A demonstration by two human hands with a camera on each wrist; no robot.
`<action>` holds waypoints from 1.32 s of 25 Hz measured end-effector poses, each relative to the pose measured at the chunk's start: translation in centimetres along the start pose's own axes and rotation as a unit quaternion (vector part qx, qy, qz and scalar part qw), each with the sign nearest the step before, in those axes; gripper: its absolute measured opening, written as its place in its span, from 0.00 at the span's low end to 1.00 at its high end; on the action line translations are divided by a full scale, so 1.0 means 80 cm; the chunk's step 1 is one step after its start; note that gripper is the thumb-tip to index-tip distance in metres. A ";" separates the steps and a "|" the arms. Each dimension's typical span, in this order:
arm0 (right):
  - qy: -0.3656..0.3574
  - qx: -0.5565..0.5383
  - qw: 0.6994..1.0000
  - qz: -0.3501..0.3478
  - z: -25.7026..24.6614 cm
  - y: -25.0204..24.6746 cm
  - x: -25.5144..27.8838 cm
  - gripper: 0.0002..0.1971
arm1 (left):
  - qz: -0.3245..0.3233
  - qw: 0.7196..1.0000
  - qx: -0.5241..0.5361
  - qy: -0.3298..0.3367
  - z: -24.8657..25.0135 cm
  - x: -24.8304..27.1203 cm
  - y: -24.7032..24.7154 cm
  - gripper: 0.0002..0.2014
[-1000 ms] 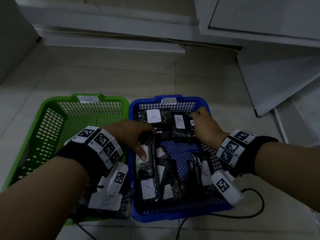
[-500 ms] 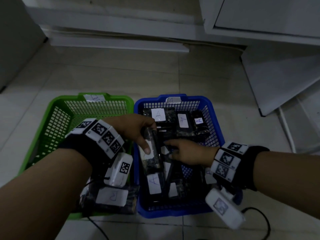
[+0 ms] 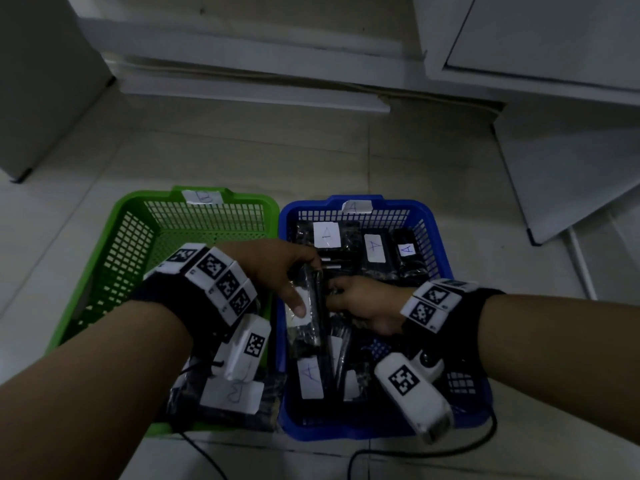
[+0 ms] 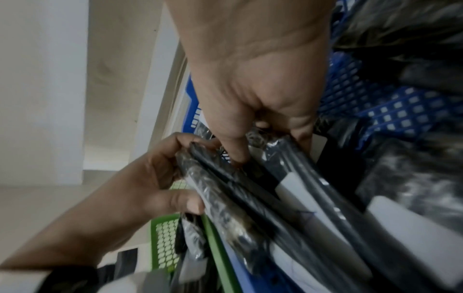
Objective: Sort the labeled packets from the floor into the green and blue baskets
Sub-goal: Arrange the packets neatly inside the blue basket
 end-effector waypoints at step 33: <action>-0.307 0.235 0.903 0.190 -0.030 -0.062 0.035 0.12 | 0.188 0.911 0.361 -0.067 -0.020 0.019 -0.021 0.15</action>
Point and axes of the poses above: each hand's wrist, its own x-axis away from the middle knuckle, its own y-axis out of the palm, z = x × y, the point moved 3 cm from there along -x, towards the middle knuckle, and after that the axes turned 11 degrees about -x, right-handed, at the moved point
